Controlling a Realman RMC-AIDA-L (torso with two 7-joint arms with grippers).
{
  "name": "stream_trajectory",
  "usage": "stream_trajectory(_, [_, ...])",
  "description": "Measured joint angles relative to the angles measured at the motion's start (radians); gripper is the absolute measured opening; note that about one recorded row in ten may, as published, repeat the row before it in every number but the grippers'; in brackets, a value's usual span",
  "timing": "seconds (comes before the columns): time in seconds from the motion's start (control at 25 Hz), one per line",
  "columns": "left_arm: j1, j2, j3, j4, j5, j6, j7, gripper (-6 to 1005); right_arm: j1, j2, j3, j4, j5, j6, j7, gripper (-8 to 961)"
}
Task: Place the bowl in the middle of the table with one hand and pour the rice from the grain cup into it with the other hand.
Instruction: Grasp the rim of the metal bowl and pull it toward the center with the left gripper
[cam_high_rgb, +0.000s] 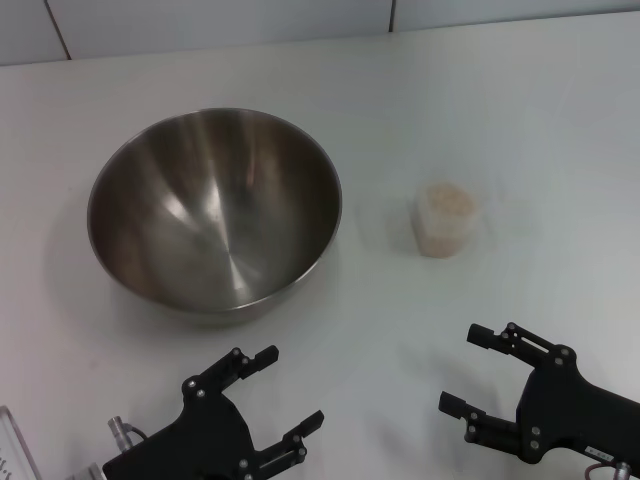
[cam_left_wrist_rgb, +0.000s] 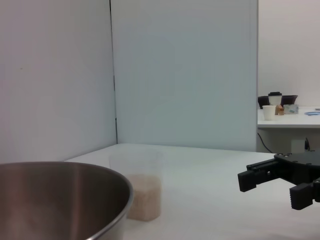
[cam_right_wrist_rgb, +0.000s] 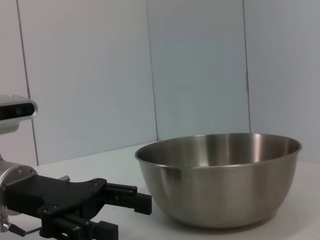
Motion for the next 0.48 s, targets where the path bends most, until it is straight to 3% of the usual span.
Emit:
stream_trajectory(0.32, [0.002, 0.000, 0.000, 0.000, 0.000, 0.006, 0.000, 762, 0.002, 0.002, 0.000, 0.000, 0.000, 0.002, 0.000, 799])
stream_trajectory(0.48, [0.016, 0.005, -0.024, 0.000, -0.003, 0.146, 0.003, 751, 0.003, 0.003, 0.003, 0.000, 0.000, 0.000, 0.000, 799])
